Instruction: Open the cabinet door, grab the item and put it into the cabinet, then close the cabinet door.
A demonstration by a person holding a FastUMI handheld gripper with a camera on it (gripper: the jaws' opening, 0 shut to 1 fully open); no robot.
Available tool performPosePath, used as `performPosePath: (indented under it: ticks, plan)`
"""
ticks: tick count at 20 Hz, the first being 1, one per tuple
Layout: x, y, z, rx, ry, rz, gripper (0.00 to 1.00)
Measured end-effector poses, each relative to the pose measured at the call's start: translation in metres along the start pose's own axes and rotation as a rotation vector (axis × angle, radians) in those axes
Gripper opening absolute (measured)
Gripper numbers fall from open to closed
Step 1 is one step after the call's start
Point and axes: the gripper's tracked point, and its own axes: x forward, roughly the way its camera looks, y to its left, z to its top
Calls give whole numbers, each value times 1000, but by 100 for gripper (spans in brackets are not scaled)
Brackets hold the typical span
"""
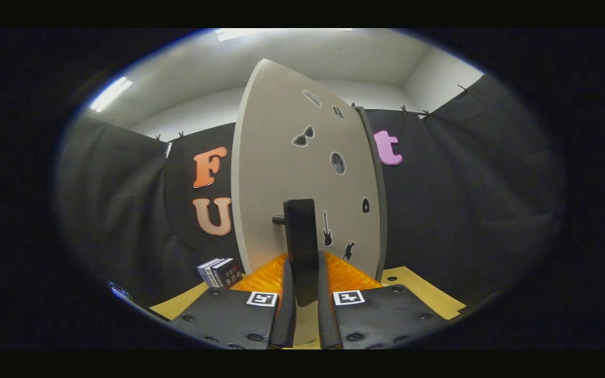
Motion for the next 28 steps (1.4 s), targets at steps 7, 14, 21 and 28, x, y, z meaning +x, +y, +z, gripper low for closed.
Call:
performPosePath:
  ticks: [7, 14, 21, 28]
  plan:
    - [-11, -24, 1, -83, 10, -31, 24]
    - [-14, -32, 2, -61, 3, -53, 24]
    - [-13, -36, 4, -31, -21, -65, 24]
    - [-16, -67, 8, -53, -45, -180, 24]
